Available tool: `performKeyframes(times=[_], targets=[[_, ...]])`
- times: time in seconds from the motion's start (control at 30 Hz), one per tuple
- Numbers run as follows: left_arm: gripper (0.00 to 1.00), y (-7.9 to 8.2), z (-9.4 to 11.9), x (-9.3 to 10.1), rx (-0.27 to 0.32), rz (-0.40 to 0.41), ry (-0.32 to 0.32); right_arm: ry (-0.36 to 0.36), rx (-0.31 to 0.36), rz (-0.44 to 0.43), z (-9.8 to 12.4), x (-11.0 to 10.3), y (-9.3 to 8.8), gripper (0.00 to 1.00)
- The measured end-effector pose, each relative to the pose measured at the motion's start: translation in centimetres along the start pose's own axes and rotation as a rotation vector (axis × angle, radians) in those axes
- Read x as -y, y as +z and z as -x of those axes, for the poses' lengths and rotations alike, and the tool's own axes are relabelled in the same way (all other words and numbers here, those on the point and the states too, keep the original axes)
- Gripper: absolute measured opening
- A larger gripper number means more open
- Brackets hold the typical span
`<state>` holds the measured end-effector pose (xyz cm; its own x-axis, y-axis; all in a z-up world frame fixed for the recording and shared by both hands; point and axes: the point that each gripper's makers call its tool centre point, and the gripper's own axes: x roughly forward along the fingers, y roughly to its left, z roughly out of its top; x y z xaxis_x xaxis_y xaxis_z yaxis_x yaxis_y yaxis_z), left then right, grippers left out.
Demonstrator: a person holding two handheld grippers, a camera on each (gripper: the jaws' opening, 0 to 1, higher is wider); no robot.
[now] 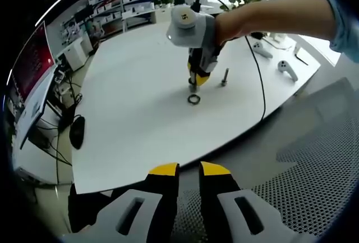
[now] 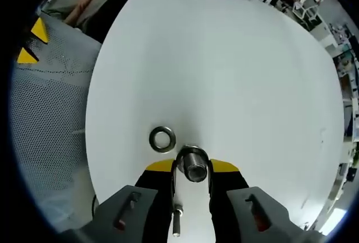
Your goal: Place the washer onto the threaded stud by aligning its center hole with the stud, sliding it down to the base, and recovering from edge contact or off-axis alignment until the washer reaches the visible bottom stop.
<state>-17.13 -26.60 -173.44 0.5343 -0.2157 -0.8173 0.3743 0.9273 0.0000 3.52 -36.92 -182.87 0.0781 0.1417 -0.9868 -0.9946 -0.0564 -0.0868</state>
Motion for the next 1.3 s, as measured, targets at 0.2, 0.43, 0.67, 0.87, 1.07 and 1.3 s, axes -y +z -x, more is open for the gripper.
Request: performKeyframes(times=[0.2, 0.43, 0.67, 0.87, 1.07, 1.3], targets=[[0.12, 0.0, 0.0, 0.0, -0.003, -0.001, -0.002, 0.004, -0.016, 0.009, -0.5, -0.3, -0.1, 0.23], [0.11, 0.0, 0.0, 0.1, -0.002, -0.001, -0.005, 0.008, -0.030, 0.013, -1.2, -0.3, -0.2, 0.23], [0.11, 0.0, 0.0, 0.0, -0.002, -0.001, -0.003, 0.026, -0.041, 0.008, -1.3, -0.5, -0.2, 0.23], [0.11, 0.0, 0.0, 0.0, 0.000, 0.000, -0.003, 0.002, -0.025, 0.065, -1.6, -0.5, -0.3, 0.26], [0.11, 0.0, 0.0, 0.0, 0.001, 0.000, -0.002, -0.029, -0.002, 0.091, -0.5, 0.0, 0.3, 0.32], [0.11, 0.0, 0.0, 0.1, -0.001, -0.001, -0.002, -0.060, 0.031, 0.147, 1.6, 0.2, 1.6, 0.34]])
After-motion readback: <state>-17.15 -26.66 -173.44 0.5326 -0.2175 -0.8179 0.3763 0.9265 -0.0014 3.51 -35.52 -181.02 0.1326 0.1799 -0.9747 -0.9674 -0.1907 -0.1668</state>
